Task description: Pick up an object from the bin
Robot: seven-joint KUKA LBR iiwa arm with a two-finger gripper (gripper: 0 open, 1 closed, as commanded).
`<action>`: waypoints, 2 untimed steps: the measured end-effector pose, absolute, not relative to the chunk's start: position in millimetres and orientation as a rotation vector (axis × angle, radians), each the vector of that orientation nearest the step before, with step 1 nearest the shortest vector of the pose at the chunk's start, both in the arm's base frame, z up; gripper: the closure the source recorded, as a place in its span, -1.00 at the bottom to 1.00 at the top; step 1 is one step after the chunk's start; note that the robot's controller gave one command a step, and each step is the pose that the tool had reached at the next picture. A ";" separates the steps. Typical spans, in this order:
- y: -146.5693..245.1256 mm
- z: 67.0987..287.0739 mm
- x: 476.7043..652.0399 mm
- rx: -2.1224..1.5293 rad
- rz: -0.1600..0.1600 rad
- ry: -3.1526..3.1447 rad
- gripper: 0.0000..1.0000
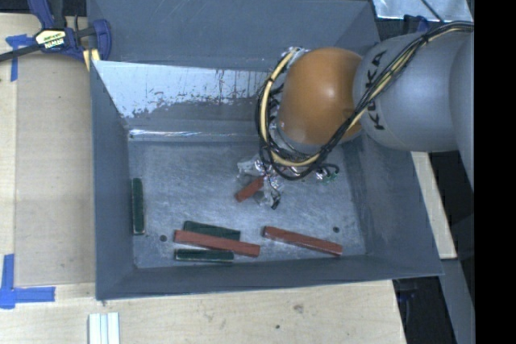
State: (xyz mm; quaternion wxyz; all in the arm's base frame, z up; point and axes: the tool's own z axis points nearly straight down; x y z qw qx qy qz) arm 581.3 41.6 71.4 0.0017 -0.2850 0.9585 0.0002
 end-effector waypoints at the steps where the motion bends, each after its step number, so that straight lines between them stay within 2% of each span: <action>1: 38.5 241.8 595.1 -0.923 -0.004 2.989 1.00; 2: 24.8 260.9 629.2 -1.230 -0.002 2.883 1.00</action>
Offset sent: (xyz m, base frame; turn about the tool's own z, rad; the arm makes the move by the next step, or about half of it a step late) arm 0.0110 -0.0030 0.1644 -0.0238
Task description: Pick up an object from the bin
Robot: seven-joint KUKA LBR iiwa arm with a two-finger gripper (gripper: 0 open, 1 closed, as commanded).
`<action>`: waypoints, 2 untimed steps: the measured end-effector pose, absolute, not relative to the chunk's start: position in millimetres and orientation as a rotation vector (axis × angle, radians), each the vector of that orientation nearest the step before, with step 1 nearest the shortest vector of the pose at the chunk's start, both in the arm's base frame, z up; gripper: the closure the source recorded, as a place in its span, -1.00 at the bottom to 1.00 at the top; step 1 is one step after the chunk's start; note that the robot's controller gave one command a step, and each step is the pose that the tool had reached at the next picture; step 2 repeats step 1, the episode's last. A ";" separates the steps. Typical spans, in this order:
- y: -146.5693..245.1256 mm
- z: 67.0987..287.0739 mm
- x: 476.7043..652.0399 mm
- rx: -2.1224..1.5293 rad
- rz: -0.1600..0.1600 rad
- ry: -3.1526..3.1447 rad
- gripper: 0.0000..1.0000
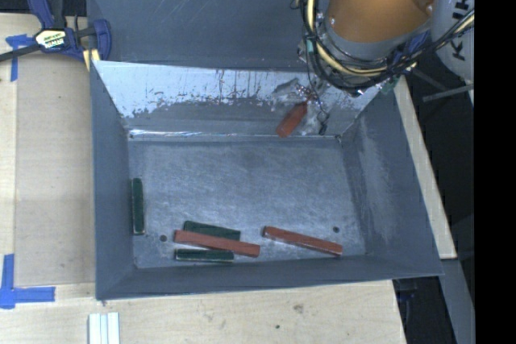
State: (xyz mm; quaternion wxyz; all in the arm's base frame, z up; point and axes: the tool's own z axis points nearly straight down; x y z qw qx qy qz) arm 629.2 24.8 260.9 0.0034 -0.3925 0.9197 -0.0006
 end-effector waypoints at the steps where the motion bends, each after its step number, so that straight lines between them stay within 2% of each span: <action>1: 17.4 241.3 612.1 -1.247 0.002 2.883 1.00; 2: 17.4 241.3 612.1 -1.247 0.002 2.883 1.00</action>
Offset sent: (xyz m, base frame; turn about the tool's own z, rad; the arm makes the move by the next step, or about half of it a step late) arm -0.0169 -0.0074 -0.0188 -0.0124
